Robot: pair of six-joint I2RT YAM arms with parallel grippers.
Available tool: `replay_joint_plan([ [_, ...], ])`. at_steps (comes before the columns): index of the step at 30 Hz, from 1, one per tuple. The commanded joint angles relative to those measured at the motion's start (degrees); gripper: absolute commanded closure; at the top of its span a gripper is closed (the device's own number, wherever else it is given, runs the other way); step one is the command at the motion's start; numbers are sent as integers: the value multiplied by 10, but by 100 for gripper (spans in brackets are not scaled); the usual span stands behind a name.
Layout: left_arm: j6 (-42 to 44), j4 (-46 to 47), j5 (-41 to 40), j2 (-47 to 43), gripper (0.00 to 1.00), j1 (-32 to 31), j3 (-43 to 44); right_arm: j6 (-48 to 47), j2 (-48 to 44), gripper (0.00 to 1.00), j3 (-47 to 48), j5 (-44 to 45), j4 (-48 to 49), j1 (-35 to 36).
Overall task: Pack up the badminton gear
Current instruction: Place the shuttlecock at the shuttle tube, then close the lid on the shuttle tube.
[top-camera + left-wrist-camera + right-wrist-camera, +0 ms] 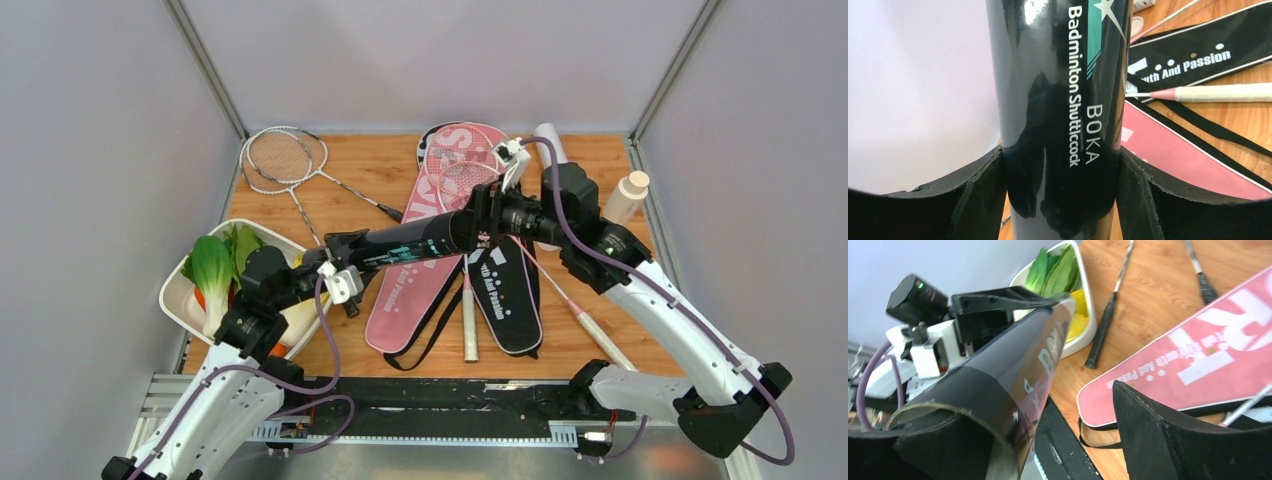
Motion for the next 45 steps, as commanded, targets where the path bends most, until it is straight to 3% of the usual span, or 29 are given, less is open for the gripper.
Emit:
replay_joint_plan([
  [1,12,58,-15,-16,98,-8,27,11,-52,16,41,98,-11,-27],
  [11,5,51,-43,-25,98,-8,25,-16,-93,18,95,171,-58,-30],
  [13,0,40,-55,-28,98,-8,27,-20,-97,22,78,212,-57,-30],
  [18,-29,44,-84,-49,96,-8,23,-60,-85,36,1,415,-57,-38],
  [22,-52,71,-67,-81,96,-8,16,-85,-48,46,-57,454,-60,-66],
  [31,-154,161,45,-117,96,-8,-31,-96,106,66,-131,436,-52,-193],
  [36,-199,198,52,-132,96,-9,-50,-112,184,67,-131,392,-16,-252],
  [45,-197,191,52,-135,96,-10,-48,-139,325,70,-84,331,17,-308],
])
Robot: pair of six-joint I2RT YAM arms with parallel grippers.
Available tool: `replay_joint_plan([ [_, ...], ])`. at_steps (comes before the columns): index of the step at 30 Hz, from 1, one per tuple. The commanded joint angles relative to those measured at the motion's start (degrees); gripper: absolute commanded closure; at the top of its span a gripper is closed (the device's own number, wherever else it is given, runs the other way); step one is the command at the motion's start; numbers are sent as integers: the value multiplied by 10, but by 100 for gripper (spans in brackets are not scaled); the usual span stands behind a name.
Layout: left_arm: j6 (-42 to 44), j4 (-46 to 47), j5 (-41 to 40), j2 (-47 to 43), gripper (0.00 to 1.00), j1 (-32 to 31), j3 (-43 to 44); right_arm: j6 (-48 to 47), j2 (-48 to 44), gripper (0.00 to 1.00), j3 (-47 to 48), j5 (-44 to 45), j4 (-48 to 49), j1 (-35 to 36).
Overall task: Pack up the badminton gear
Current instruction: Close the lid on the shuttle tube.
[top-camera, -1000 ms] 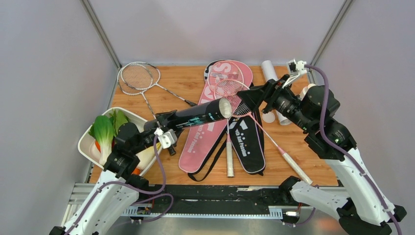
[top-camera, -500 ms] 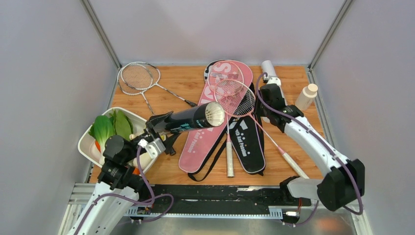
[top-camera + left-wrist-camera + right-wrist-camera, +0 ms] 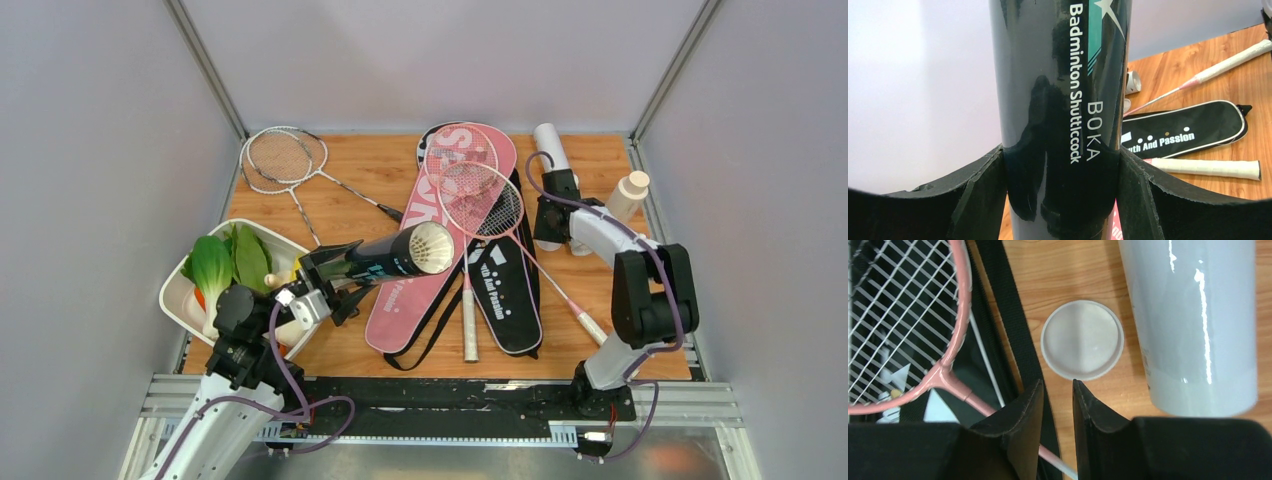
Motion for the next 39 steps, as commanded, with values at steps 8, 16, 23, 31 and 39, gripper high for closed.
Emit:
replay_joint_plan([
  [8,6,15,11,10,96,-3,34,-25,98,71,70,-61,53,-25],
  [16,17,2,12,24,96,-3,46,-22,132,72,74,-39,57,-26],
  [23,14,-4,5,36,96,-3,53,-28,127,94,75,-24,57,-25],
  [31,-7,-52,-45,67,97,-3,91,-33,44,100,100,-43,35,-26],
  [39,1,-129,-92,97,98,-3,99,-16,-120,100,106,-174,29,-25],
])
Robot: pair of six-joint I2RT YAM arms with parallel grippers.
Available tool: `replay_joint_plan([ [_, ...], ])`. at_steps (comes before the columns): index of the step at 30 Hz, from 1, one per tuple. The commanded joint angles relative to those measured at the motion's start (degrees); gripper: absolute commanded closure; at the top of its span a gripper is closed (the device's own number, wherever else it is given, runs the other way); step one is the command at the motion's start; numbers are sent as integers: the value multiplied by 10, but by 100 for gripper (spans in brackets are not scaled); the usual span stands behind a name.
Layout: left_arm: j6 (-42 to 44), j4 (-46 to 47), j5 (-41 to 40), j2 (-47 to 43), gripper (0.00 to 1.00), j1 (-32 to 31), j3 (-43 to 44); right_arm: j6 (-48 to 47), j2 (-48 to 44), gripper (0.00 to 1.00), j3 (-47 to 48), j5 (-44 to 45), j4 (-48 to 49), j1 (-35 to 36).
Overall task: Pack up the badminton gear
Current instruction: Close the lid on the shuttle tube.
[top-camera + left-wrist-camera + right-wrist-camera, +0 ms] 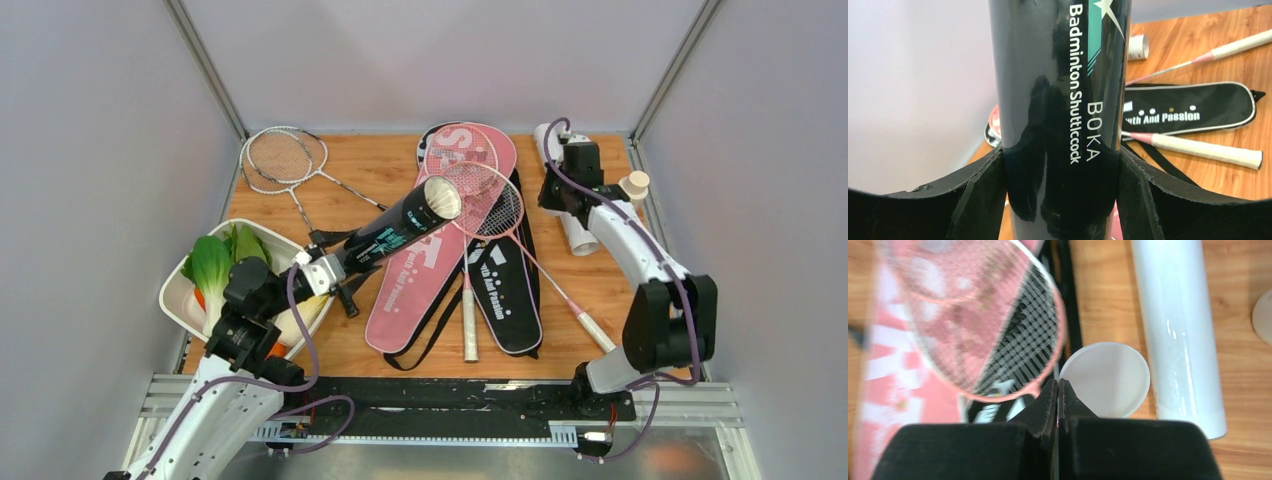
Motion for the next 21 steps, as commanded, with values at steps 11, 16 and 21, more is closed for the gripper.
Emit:
replay_joint_plan([
  [11,78,-88,-5,42,98,-2,5,100,-295,100,26,-438,88,3],
  [16,124,-129,-28,65,98,-3,32,117,-356,100,19,-535,97,3],
  [21,150,-135,-11,96,98,-3,55,183,-381,100,12,-588,149,11],
])
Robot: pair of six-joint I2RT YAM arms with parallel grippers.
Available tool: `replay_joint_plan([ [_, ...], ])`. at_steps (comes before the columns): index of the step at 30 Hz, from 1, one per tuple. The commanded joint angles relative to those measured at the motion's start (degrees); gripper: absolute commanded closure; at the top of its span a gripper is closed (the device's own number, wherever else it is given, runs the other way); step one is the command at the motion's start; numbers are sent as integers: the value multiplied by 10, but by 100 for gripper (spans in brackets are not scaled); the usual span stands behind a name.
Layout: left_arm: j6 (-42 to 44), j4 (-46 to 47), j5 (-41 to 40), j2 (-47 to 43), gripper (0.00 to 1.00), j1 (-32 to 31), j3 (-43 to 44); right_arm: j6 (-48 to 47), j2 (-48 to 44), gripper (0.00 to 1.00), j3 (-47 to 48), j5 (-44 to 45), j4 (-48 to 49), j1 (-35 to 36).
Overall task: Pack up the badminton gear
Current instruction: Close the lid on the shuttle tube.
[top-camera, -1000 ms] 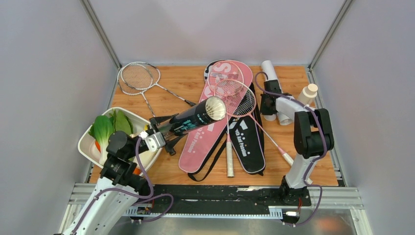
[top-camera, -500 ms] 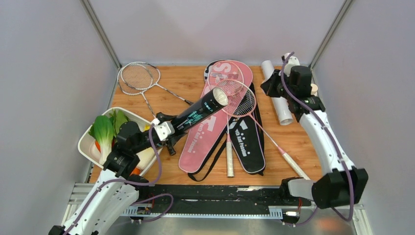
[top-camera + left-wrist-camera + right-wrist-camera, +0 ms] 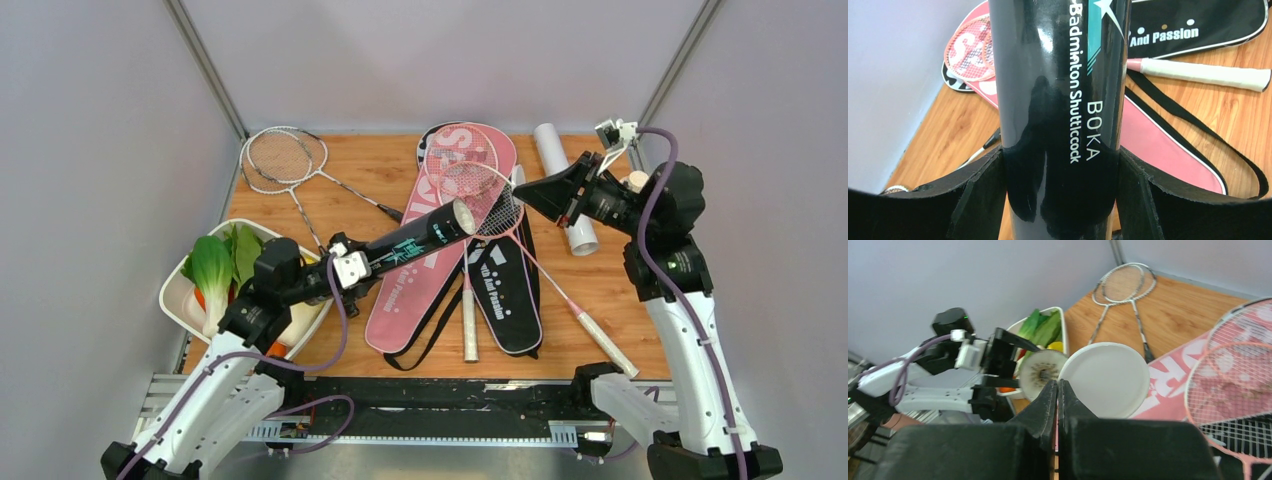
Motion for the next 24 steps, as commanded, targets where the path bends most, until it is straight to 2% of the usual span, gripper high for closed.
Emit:
replay_joint_plan([
  [1,43,16,20,18,98,-3,51,79,-20,100,-7,-96,81,15],
  [10,36,54,65,45,98,-5,69,112,-30,100,-42,-109,97,59],
  [24,66,38,75,46,98,-8,72,107,5,100,-32,-71,99,137],
])
